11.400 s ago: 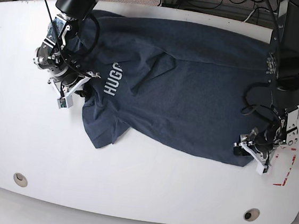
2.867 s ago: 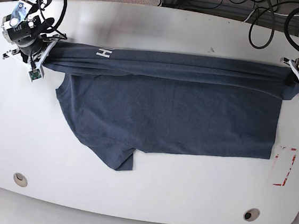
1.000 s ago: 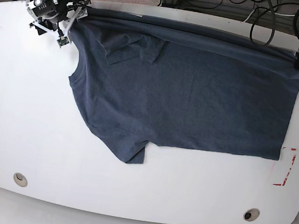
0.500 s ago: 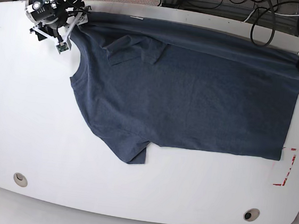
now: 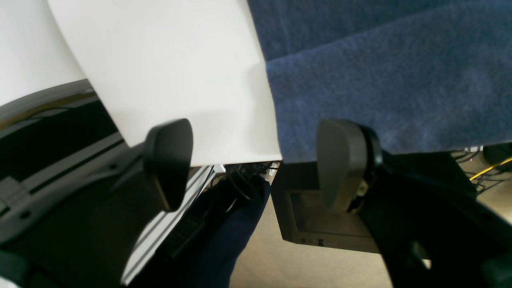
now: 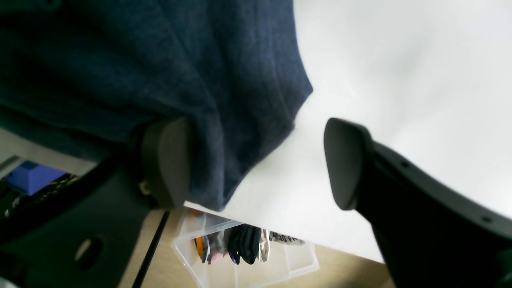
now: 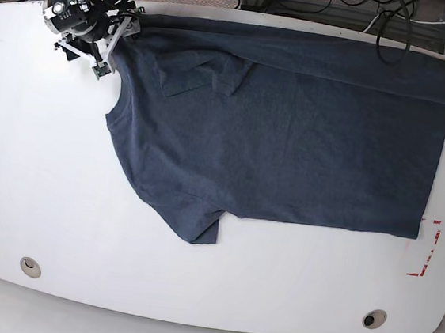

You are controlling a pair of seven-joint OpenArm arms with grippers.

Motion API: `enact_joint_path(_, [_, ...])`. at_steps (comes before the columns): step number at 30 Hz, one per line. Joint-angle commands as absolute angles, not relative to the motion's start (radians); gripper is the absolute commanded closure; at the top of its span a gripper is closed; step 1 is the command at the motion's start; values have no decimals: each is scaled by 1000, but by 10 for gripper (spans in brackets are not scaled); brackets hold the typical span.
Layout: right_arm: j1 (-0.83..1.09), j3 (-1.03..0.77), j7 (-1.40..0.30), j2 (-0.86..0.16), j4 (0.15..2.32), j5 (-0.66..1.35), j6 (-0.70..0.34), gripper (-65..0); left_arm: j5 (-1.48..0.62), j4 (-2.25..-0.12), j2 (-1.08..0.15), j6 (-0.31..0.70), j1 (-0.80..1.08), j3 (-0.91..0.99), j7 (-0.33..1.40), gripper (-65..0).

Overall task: Layout the t-shirt on the table in an organized manner, then fold the t-shirt properly
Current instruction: 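Open both grippers and release the shirt edge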

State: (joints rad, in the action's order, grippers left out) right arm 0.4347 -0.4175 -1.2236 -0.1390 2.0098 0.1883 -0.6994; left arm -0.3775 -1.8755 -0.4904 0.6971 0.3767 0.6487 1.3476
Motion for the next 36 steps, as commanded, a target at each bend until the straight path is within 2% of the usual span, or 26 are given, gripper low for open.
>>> enact_joint_path(1, [433,-421,-1214,-150,2026,189,-698,-488,-372,-1890,-513,698,372,670,1351,-435])
enact_joint_path(9, [406,-437,-1211,-154,2026,176,-698,-485,-374,-1888,-489,698,314,691,1351,-431])
enact_joint_path(18, [341,-518,-1214,-99,2029,148,-698,-355,-364,-1890,-447,698,252,699,1349,-429])
enact_joint_path(30, [331,-527,-1291,-74,2031,228,-698,-355,-364,-1890,-414,698,251,696,1349,-431])
enact_joint_path(36, [374,-524,-1279,-104,2029,337,-698,-355,-364,-1890,-414,698,251,697,1348,-431])
